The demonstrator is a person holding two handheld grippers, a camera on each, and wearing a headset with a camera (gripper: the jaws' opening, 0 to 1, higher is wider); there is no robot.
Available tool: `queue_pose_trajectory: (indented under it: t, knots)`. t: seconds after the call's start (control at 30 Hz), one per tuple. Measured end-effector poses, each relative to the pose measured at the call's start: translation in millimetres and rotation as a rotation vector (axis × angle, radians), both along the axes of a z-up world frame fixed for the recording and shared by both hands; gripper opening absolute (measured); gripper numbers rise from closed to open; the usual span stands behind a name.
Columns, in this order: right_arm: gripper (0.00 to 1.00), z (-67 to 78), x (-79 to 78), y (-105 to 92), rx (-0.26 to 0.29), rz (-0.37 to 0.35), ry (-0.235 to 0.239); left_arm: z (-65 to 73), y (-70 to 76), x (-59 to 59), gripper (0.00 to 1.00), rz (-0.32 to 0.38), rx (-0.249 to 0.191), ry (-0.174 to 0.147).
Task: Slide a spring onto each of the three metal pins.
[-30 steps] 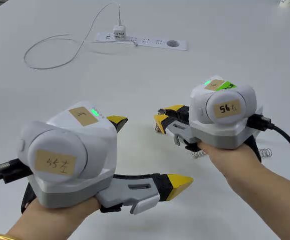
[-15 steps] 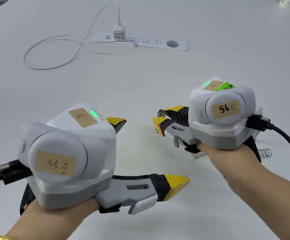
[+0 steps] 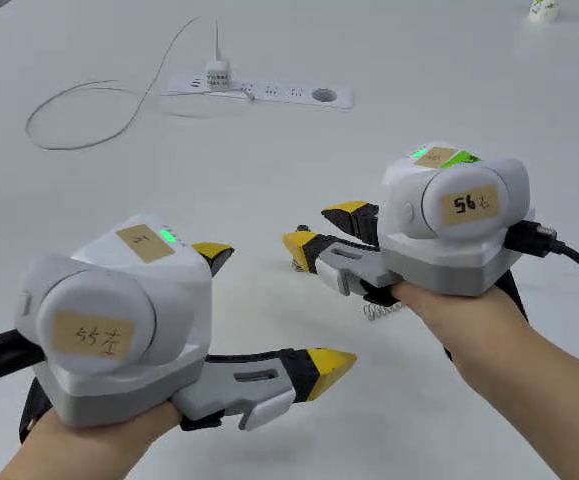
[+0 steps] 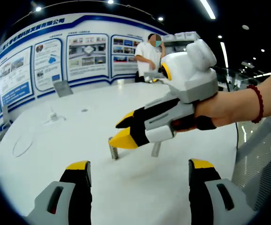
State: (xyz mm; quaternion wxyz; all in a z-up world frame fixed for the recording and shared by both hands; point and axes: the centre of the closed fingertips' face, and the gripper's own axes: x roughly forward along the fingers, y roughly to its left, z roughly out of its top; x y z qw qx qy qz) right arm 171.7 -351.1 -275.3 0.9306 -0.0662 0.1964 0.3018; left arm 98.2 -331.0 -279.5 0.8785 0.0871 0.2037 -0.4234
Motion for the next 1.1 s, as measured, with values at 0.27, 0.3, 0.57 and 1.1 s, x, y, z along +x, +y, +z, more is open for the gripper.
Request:
queue_pose_trajectory:
  t: [0.27, 0.3, 0.57, 1.1]
  knots:
    - [0.41, 15.1, -7.4, -21.0, 0.008, -0.043, -0.004, -1.7, -0.1, 1.1, 0.83, 0.001, 0.025, -0.011]
    - [0.42, 17.1, -8.4, -24.3, 0.010, -0.047, -0.004, -2.1, -0.5, 0.8, 0.82, 0.000, 0.026, -0.008]
    - [0.47, 24.8, -19.4, -46.5, 0.026, -0.077, 0.003, 0.8, -6.6, -4.1, 0.76, -0.013, 0.002, 0.022]
    - [0.47, 17.8, -46.1, -80.3, 0.038, -0.108, 0.029, -5.3, -28.0, -0.4, 0.61, -0.092, 0.055, -0.002]
